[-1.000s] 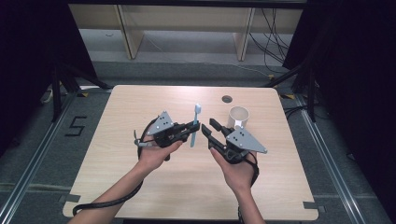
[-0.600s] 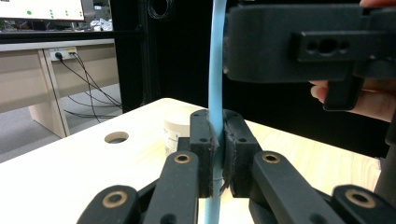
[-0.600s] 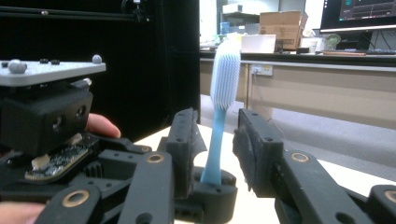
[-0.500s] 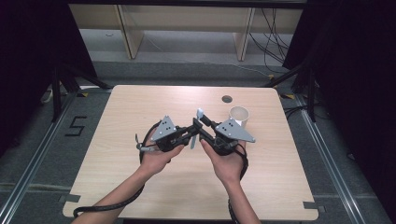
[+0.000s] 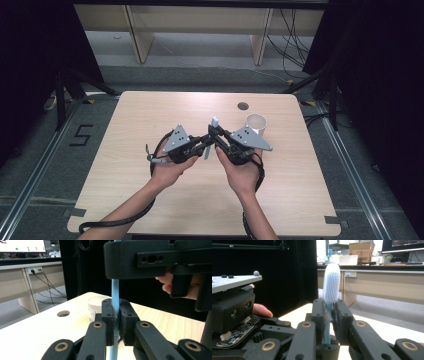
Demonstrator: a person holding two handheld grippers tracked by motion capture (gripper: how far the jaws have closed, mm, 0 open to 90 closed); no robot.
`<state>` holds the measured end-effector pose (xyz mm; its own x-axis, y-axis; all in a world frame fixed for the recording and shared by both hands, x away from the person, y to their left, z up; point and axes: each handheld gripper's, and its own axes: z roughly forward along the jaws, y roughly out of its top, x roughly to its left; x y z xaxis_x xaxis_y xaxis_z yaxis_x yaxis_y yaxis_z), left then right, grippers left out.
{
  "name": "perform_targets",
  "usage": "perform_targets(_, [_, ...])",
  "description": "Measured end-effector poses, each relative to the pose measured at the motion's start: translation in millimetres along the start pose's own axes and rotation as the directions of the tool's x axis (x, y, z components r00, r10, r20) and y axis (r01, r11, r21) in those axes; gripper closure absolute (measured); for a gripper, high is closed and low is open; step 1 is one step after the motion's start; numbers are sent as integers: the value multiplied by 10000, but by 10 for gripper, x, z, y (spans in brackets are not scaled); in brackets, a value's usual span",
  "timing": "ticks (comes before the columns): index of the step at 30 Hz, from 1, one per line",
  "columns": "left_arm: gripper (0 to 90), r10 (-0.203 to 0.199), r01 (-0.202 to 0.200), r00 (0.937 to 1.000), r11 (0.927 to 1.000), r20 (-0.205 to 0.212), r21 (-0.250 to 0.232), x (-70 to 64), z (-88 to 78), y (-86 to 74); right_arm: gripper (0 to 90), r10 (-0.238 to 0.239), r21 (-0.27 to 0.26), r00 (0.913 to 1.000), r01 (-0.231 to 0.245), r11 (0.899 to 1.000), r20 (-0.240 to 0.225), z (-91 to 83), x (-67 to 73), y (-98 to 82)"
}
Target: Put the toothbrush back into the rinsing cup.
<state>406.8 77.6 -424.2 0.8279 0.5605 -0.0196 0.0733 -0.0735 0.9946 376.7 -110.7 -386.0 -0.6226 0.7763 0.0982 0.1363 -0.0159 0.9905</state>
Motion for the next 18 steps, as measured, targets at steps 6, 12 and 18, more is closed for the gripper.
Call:
perform_targets(6, [831, 26, -26, 10000, 10000, -18, -37, 0, 4, -3, 849, -184, -12, 9998, 184, 9998, 82, -4, -7, 2])
perform_targets(12, [790, -45, 44, 9999, 10000, 119, 49, 5, 13, -8, 853, -307, -62, 9995, 308, 9995, 117, 1, -2, 7])
perform_targets(18, [604, 18, -23, 9999, 9995, 166, 304, 4, -18, -53, 854, -274, -52, 9994, 275, 9996, 234, -10, -42, 16])
